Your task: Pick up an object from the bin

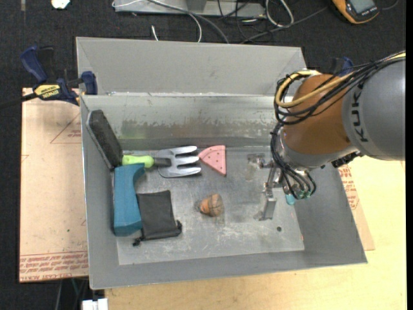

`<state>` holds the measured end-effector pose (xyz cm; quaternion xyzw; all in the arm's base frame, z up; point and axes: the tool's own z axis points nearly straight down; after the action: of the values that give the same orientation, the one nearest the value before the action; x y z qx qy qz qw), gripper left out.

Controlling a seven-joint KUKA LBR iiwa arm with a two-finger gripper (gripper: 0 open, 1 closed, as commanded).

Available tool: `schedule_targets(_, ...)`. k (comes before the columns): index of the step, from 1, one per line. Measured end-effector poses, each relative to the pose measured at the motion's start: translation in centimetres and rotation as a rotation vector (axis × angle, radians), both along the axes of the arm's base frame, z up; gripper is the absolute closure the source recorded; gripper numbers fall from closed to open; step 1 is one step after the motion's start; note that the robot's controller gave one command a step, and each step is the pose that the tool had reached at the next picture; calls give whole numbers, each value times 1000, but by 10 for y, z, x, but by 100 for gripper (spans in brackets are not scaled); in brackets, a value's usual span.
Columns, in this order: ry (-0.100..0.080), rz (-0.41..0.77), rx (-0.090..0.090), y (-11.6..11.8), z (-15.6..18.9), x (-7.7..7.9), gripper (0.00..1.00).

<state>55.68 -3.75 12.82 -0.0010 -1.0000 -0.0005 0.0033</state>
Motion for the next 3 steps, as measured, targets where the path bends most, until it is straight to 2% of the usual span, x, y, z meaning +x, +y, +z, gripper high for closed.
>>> schedule_targets(1, -7, 1, -1, 0, 4, 2, 0)
schedule_targets(2, -9, 88, -1, 40, -19, 11, 0)
schedule_targets(3, -14, 215, 0, 54, -53, 51, 0)
